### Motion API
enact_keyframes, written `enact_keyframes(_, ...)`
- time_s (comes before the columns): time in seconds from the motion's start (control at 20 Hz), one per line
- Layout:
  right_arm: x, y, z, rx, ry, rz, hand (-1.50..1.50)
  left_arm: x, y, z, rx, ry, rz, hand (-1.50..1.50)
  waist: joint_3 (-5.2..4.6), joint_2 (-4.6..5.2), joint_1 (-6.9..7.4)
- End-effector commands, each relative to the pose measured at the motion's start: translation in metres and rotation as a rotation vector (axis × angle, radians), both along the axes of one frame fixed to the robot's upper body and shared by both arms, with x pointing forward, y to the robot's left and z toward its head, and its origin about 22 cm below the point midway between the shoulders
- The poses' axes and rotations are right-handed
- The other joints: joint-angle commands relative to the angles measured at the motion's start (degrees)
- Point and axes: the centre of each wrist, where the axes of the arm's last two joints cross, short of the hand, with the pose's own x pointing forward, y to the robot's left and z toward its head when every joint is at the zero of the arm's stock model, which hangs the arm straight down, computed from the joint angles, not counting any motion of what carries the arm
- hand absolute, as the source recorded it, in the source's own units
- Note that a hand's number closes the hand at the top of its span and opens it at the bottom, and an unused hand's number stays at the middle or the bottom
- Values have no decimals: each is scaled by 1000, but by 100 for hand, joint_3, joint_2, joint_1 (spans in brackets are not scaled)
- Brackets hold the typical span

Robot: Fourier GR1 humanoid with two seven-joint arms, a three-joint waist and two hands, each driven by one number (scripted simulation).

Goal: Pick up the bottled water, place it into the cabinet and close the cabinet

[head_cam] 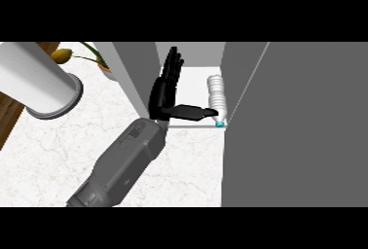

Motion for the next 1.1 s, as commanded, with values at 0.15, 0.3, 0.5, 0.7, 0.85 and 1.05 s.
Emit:
enact_keyframes(0.15, -4, 2, 15, -13, -9, -16, -150, -63, -7, -10, -82, -28, -138, -150, 3, -26, 127)
enact_keyframes(0.3, -1, 3, 27, -48, -28, -20, -150, -70, 0, 6, -113, -54, -151, -150, 1, 8, 75)
enact_keyframes(0.5, -2, -4, 35, -104, -28, 89, -150, -93, 18, 7, -120, -27, -169, 150, 2, 12, 71)
enact_keyframes(0.7, -2, -4, 38, -204, -18, 228, 150, -131, 23, -8, -121, 0, -188, 150, -2, -2, 110)
enact_keyframes(0.85, -5, -1, 28, -220, 31, 342, 150, -139, 52, -6, -118, 21, -161, 150, -2, -1, 53)
enact_keyframes(1.05, -2, 4, 37, -247, -21, 462, 150, -146, 87, 1, -101, 8, -109, -150, -4, -5, 57)
